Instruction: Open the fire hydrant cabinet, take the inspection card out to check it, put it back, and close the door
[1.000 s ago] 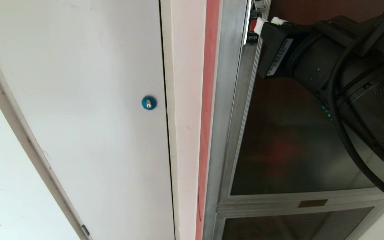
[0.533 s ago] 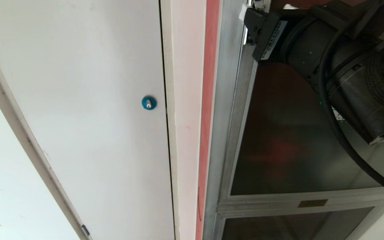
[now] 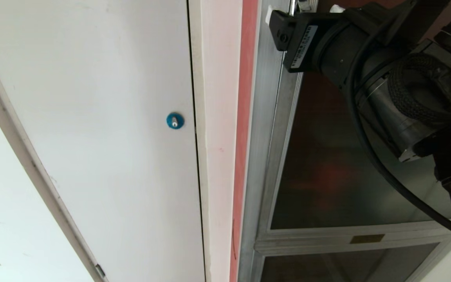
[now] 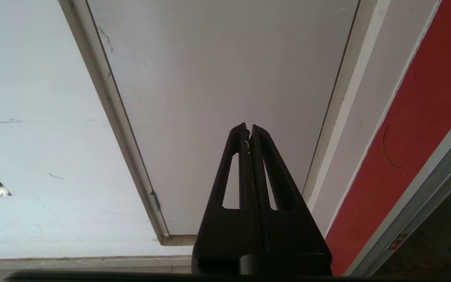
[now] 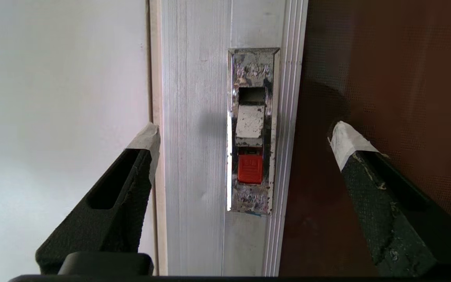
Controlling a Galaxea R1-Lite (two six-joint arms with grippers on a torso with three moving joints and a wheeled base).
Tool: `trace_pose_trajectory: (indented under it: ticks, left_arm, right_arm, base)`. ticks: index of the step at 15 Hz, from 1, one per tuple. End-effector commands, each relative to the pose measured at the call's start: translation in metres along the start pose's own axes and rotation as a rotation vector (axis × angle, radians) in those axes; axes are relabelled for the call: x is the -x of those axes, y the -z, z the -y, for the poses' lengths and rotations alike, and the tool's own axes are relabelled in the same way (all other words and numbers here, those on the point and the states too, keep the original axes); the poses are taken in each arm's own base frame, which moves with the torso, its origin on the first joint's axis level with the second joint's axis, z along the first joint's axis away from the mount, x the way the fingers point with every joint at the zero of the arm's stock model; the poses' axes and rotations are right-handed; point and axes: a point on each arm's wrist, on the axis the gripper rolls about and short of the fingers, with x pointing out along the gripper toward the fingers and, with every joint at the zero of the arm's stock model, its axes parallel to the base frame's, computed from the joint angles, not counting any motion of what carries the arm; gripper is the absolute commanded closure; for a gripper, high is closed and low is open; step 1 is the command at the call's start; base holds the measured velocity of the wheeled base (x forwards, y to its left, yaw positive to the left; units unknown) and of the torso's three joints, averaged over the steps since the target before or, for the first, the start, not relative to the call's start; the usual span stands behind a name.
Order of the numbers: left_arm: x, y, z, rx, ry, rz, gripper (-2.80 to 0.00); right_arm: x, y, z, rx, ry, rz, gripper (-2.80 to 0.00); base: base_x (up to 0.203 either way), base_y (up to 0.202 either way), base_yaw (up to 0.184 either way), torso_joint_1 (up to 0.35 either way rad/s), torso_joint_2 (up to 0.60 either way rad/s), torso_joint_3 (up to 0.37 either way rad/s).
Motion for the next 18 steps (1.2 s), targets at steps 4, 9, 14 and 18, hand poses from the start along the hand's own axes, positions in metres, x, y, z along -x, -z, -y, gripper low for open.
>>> trace_pose_trajectory:
  ticks: [4,9,14,18]
  left_arm:
    - [0.0,0.0,0.0,0.0,0.001,0.0,0.0]
    - [0.0,0.0,0.0,0.0,0.0,0.0,0.0]
    - [0.0,0.0,0.0,0.0,0.0,0.0,0.0]
    - [0.0,0.0,0.0,0.0,0.0,0.0,0.0]
  right_arm:
    - [-0.009,0.005,0.006,0.017,0.035,0.003,-1.94]
    - [-0.01,0.011,0.003,0.025,0.03,-0.011,0.0]
    - [-0.011,0.015,0.001,0.031,0.028,-0.018,0.0]
    - [-0.011,0.014,0.002,0.029,0.029,-0.016,0.0]
  base:
    - [0.0,0.0,0.0,0.0,0.0,0.0]
    - [0.0,0.0,0.0,0.0,0.0,0.0]
    - [0.0,0.0,0.0,0.0,0.0,0.0]
    - [0.0,0.0,0.0,0.0,0.0,0.0]
